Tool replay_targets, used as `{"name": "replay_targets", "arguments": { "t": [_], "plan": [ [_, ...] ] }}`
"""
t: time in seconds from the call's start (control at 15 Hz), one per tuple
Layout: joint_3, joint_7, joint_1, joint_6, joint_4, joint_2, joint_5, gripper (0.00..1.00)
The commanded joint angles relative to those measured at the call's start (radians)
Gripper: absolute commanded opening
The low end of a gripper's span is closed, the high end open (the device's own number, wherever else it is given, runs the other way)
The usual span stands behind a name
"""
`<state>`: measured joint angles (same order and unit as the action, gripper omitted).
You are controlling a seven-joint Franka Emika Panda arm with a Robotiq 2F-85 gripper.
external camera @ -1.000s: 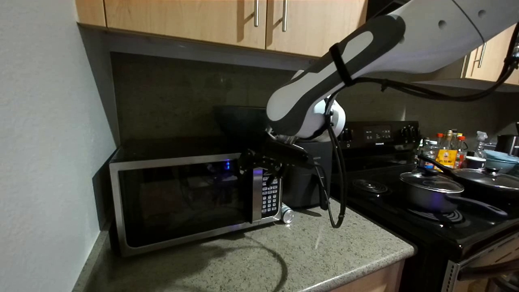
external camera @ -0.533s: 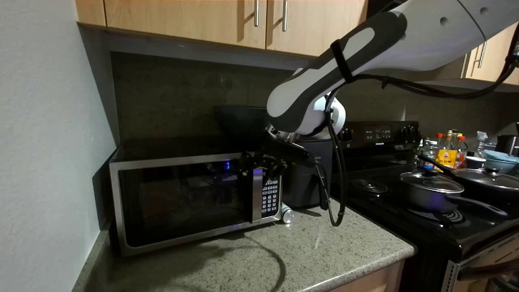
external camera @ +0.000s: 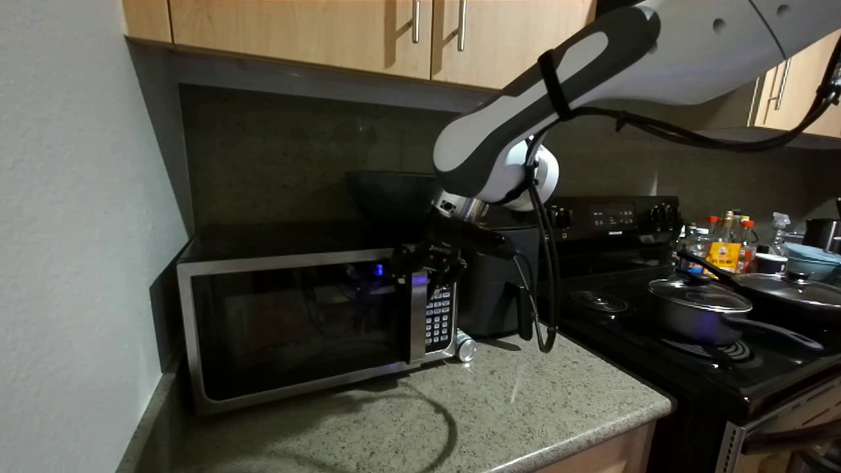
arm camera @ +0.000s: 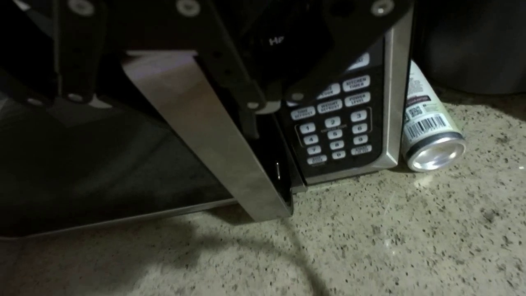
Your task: Open the microwave door, place the blue bowl inside the microwave
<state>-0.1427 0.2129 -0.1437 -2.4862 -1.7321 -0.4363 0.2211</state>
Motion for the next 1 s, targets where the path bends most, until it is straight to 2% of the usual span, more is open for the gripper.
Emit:
{"name": "replay_targets", "arguments": {
  "t": [0.0,0.2,0.33,0.4,0.47,0.53,0.6,0.93],
  "plan": [
    [-0.028,-0.002,0.010,0.276,-0.062,0.141,0.034,0.18],
    [-0.047,0.025,-0.017,0.525,-0.065,0.200,0.038,0.13],
    [-0.058,0.062,-0.039,0.614,-0.059,0.211,0.045,0.13],
    [-0.035,0.051,-0.047,0.471,-0.027,0.124,0.015,0.38],
    [-0.041,0.057,-0.056,0.509,-0.028,0.132,0.016,0.38],
    [-0.044,0.067,-0.064,0.526,-0.030,0.137,0.015,0.62],
    [-0.043,0.068,-0.069,0.525,-0.032,0.136,0.011,0.63],
    [-0.046,0.128,-0.094,0.493,-0.020,0.166,0.013,0.93]
  ]
}}
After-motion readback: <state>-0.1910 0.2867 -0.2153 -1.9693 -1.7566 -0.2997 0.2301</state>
